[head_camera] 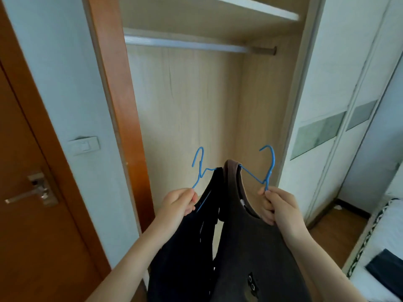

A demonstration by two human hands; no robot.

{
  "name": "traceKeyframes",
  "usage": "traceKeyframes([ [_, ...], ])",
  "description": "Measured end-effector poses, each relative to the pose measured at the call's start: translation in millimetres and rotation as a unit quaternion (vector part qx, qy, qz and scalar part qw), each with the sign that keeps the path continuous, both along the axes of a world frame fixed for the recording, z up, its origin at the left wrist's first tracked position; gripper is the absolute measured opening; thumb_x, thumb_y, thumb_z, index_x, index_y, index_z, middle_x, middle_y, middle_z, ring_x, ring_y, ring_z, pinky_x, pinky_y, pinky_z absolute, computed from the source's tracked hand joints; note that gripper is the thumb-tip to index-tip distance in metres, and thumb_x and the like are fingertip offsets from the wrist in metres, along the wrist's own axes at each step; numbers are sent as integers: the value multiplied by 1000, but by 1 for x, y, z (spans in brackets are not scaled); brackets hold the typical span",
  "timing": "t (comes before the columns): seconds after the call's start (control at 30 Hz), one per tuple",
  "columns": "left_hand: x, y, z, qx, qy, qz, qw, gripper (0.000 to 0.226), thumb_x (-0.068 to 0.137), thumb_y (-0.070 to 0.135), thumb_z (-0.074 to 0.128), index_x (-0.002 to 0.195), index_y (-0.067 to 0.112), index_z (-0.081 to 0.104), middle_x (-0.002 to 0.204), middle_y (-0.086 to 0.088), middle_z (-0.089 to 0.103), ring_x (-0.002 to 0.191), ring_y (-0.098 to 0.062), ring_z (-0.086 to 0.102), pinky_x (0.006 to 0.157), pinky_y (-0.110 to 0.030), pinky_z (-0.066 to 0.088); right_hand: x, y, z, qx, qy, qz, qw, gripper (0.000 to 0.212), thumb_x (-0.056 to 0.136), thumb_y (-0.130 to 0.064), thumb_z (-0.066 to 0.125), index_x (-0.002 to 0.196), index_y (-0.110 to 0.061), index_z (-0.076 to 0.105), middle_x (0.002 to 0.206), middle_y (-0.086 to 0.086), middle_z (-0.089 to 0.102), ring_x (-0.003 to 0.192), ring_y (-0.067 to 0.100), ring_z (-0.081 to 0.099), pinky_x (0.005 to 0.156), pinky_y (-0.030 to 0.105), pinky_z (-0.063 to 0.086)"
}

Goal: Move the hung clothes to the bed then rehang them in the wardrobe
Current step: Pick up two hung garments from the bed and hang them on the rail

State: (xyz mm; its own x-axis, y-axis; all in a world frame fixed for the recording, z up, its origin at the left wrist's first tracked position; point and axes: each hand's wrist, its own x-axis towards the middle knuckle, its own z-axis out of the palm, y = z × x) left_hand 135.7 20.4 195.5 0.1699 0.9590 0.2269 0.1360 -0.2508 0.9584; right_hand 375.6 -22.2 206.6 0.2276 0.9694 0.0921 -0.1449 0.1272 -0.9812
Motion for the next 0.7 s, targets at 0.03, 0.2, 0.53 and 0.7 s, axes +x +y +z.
traceKeyframes([
  [0.03,8,20,3,1,-12,-6,1000,26,80,30,45,57,19,50,51,5,23,55,-19,22,72,-34,41,2,16,5,6,-2,-7,1000,27,101,-1,30,86,-1,52,56,3,24,41,12,20,39,24,16],
  [0.2,45,111,15,19,-38,-26,999,27,87,23,45,61,14,49,48,9,24,52,-15,24,69,-37,31,9,92,24,32,-1,-52,998,27,98,1,29,82,-4,51,51,-2,25,37,9,20,43,25,12],
  [0.53,129,241,42,48,-129,-57,989,38,102,16,42,65,9,49,44,8,28,42,-6,30,58,-23,35,49,232,81,73,26,-127,989,27,94,8,28,79,-3,48,42,-4,25,28,6,21,36,13,16],
  [0.7,180,315,64,83,-97,-61,990,39,102,16,41,68,5,56,40,9,31,39,-3,32,49,-17,34,101,311,104,89,34,-124,988,25,92,9,29,80,-3,47,44,-1,27,28,7,23,36,14,17],
])
